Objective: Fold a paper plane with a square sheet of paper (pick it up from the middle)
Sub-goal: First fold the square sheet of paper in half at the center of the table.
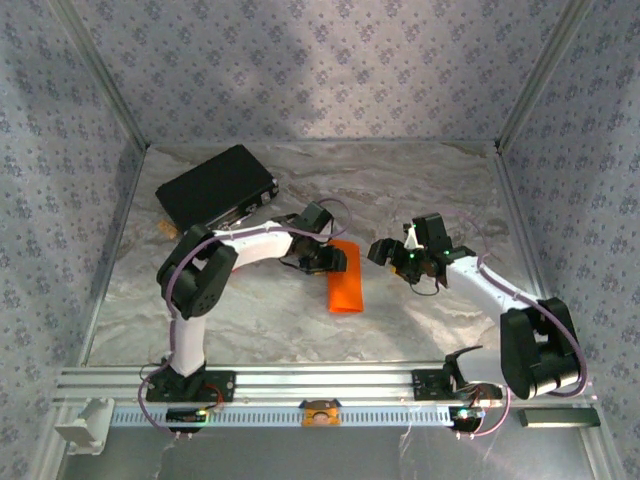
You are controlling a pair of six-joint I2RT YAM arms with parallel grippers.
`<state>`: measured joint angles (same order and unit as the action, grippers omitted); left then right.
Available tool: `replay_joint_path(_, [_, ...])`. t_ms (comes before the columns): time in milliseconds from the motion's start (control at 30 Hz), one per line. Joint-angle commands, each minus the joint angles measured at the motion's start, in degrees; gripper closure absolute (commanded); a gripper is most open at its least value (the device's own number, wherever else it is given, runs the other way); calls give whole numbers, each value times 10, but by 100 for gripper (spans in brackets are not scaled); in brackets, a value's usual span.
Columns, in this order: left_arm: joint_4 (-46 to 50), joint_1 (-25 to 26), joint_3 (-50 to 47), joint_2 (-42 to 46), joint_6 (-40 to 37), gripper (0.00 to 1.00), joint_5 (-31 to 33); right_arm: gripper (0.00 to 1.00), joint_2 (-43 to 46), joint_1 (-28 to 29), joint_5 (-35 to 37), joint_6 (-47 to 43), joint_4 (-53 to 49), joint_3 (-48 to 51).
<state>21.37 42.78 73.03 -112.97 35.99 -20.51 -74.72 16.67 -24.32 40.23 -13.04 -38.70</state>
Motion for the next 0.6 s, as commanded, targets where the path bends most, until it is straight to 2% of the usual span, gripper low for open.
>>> replay_joint_path(0, [60, 7, 21, -38, -39, 46, 36, 18, -8, 3, -9, -6, 2, -3])
replay_joint_path(367, [131, 16, 77, -77, -45, 46, 81, 21, -13, 2, -15, -7, 2, -5])
replay_joint_path(567, [142, 16, 87, -89, -46, 47, 80, 21, -16, 3, -15, -6, 0, -6])
